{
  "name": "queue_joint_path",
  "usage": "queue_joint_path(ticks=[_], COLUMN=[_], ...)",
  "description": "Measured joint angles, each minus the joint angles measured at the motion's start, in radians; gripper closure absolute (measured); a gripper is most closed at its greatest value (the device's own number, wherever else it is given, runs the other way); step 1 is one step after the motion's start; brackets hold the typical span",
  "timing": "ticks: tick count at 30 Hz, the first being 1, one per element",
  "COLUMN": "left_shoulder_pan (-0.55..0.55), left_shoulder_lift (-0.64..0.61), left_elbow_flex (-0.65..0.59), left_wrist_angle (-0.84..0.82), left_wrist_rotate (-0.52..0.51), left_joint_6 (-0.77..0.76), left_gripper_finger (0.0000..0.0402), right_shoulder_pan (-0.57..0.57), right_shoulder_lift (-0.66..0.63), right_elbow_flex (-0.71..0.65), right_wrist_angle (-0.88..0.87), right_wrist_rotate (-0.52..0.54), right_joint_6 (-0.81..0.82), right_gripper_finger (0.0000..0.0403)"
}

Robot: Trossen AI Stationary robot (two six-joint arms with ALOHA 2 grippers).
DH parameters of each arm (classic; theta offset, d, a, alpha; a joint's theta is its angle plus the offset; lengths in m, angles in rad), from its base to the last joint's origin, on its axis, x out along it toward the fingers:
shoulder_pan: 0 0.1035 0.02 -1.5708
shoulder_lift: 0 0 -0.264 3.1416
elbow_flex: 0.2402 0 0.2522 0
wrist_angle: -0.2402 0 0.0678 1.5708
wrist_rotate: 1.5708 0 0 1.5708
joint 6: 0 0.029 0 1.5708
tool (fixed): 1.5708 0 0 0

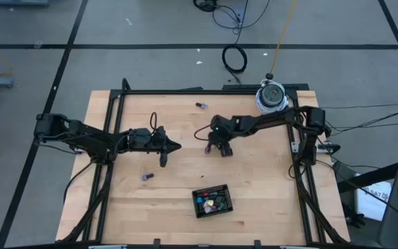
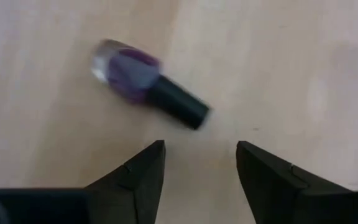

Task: Pick & Place Nail Polish
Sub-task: Put the violet nail polish bottle into the black bin

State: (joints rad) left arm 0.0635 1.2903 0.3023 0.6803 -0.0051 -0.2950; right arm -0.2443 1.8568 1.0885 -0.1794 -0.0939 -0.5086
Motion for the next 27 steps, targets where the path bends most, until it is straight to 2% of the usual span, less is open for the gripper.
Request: queue_joint_path(ticks=[4,10,20,27], left_shoulder_pan=[0.000,0.000,0.000,0.000], left_shoulder_lift=[0.000,0.000,0.000,0.000], left_elbow_flex=[0.000,0.000,0.000,0.000], left_wrist_angle=[-0.001,-0.001,0.001,0.001], left_wrist_rotate=[0.004,0.005,0.005,0.005], left_joint_6=[0.000,-0.001,0.002,0.001], left_gripper_finger=[0.0382,0.0382,0.0382,0.0382], right_shoulder_pan=[0.017,0.037,0.063,0.064], right_shoulder_lift=[0.000,0.017,0.025,0.026], right_elbow_flex=[0.000,0.000,0.003,0.002], right_wrist_angle=[0.038,0.058,0.068,0.059], right_wrist_rotate=[0.093,-0.018,-0.042,-0.043], right_joint_6=[-0.047,-0.063,-0.075,0.022], right_gripper_finger=[0.0202,0.0196,0.0208,0.0220])
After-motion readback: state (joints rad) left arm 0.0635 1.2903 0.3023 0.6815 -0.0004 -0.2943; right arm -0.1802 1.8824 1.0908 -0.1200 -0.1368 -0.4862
